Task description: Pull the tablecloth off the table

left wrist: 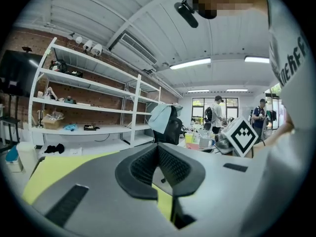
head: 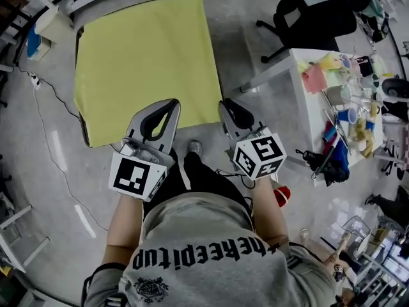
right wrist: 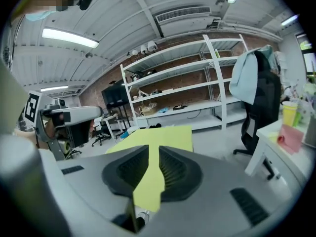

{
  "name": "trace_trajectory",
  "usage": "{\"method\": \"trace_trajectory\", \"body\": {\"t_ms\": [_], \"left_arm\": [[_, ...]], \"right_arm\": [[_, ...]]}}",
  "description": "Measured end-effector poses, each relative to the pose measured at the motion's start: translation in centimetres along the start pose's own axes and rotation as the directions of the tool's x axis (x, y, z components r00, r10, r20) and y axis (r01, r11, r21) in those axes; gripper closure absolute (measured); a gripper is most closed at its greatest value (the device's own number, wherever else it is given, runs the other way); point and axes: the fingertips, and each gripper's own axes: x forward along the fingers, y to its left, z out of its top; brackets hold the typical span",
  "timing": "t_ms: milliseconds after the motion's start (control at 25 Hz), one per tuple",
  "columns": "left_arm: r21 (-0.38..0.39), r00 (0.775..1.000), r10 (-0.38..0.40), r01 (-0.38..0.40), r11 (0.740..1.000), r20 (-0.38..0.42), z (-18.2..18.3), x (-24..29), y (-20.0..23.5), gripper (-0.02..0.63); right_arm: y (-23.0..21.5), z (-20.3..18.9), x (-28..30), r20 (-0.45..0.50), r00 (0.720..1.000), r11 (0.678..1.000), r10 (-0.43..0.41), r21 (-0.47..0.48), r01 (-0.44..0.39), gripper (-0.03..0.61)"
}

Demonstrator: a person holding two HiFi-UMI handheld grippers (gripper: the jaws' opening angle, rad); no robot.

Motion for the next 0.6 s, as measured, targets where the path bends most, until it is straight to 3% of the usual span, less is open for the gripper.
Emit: {"method": "trace_trajectory", "body": {"t_ms": [280, 600], "left_arm": [[-0.006, 0.998, -0.057, 0.057, 0.998, -0.029, -1.2, 1.8, 0.7, 0.6], [-0.029, 0.994, -0.09, 0.088, 0.996, -0.064, -2.4, 2.7, 1.8, 0.6]], "right_arm": [[-3.6, -4.2, 1.7, -0.072, 0.993, 0.991, -0.089, 0.096, 0.096, 0.47], [-5.6, -9.1, 3.5, -0.187, 0.973, 0.98, -0.138, 0.116, 0.161, 0.432]]}}
